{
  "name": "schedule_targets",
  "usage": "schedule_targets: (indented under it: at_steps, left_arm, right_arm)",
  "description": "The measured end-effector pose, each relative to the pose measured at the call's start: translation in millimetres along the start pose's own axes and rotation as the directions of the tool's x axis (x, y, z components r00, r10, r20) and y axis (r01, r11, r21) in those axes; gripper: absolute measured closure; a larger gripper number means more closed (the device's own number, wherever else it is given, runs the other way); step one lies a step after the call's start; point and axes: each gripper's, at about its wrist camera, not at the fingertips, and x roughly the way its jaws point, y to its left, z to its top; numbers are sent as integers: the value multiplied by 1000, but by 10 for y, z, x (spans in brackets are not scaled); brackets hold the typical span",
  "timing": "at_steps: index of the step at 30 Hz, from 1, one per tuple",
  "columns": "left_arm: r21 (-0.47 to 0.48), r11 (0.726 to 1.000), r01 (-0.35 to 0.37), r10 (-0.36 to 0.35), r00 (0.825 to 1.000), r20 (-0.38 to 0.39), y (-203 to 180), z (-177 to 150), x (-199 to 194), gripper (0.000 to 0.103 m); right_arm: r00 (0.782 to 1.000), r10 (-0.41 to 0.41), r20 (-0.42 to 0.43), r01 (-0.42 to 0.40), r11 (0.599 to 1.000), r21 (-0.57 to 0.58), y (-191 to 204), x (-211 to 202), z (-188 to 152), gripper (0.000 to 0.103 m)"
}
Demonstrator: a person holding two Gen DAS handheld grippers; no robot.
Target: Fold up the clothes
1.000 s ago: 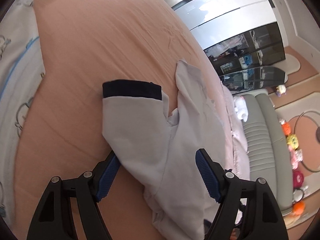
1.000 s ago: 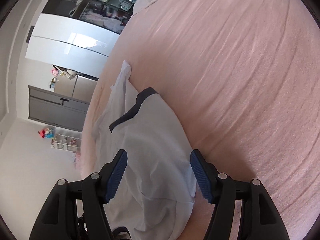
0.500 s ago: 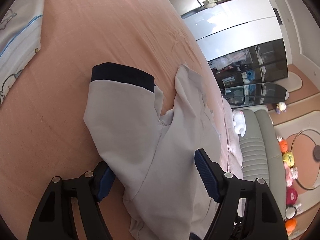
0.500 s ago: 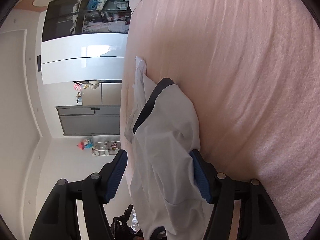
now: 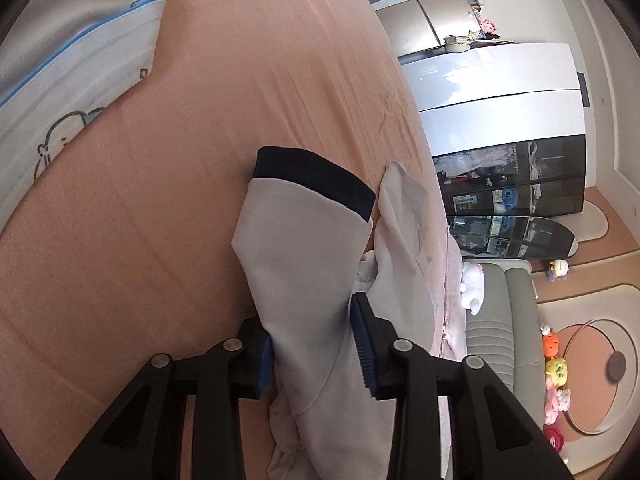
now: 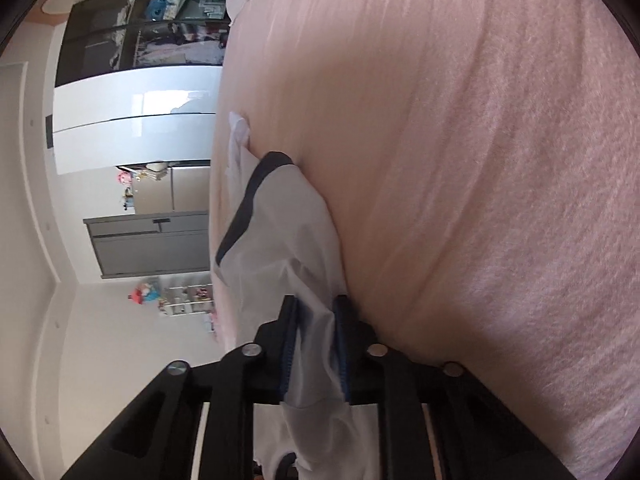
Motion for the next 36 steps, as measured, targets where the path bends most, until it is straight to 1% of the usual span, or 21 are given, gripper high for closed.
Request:
schedule_targets:
  at_steps: [3,5,7,9,12,14,16,17,19,20,21,23,25,26,27,31,32,33,34,35,36]
  left_arm:
    - [27,999,-41,41,999,-3,-38,3,17,84]
    - [94,992,-81,79,997,19,-134,-9,-3,87]
    - [191,972,-139,130,990,59,-265,-38,-38,91]
    - [310,930,-199,180,980,89,-423,-67,-47,93]
    - [482,833,-271,236,962,134,-665,-140,-37,95]
    - [550,783,-289,251,957,144,-792,-165,-14,96]
    - [585,755,-296,257,955,151,-862,-177,-14,96]
    - [599,743,-298,257,954,156,-899,-181,-19,96]
    - [640,704,-308,259,950,172,-993,-216,-14,97]
    - [664,678,-317,261,947,186,-1043,-245,-5,97]
    - [695,640,-329,264,943,204,-1104,-287,9,97]
    - [768,536,-350,270,933,237,-1203,-413,36,97]
    - [839,406,-361,271,925,266,-1354,-567,139,97]
    - [870,332,-363,268,921,282,-1420,-663,187,97]
    - [896,245,-371,263,915,307,-1471,-770,217,97]
    - [909,-158,-386,208,887,412,-1597,-1237,334,97]
    - [891,-249,-378,186,885,427,-1604,-1358,365,97]
    - [868,-329,-371,161,884,438,-1599,-1480,380,97]
    - [850,-389,-357,143,887,438,-1600,-1593,385,97]
    - [841,-427,-333,138,895,425,-1604,-1688,391,97]
    - [836,-453,-310,139,902,409,-1606,-1765,404,96]
  right_arm:
    - [1000,1,2,-1,1000,5,-13,-14,11,94]
    - [1000,-20,8,21,1000,-9,2,-25,8,99]
    - [997,-68,27,69,996,-58,66,-53,-25,100]
    - [987,-147,65,156,974,-164,226,-82,-72,100]
    - [968,-229,106,252,906,-341,487,-81,-193,98]
    - [950,-285,125,311,846,-433,637,-8,-308,98]
    - [923,-340,180,383,767,-515,796,50,-428,98]
    - [911,-353,215,411,728,-549,874,58,-493,98]
    - [914,-330,238,406,701,-586,1020,85,-554,98]
    - [911,-332,244,411,690,-595,1047,98,-566,98]
    - [908,-335,251,417,679,-604,1074,111,-578,98]
    - [905,-344,252,424,671,-608,1036,105,-568,98]
    - [901,-344,264,432,663,-612,1050,100,-576,98]
    - [900,-344,270,436,659,-613,1058,97,-580,98]
    - [900,-345,267,434,655,-618,1009,57,-604,98]
    - [893,-367,260,445,636,-630,967,98,-623,98]
    - [893,-368,260,446,632,-634,967,103,-632,98]
    - [893,-367,259,444,633,-635,964,99,-629,98]
    - [894,-367,257,442,633,-635,962,95,-627,98]
    - [895,-366,255,440,634,-636,959,91,-624,98]
    - [896,-364,255,439,636,-634,954,84,-613,98]
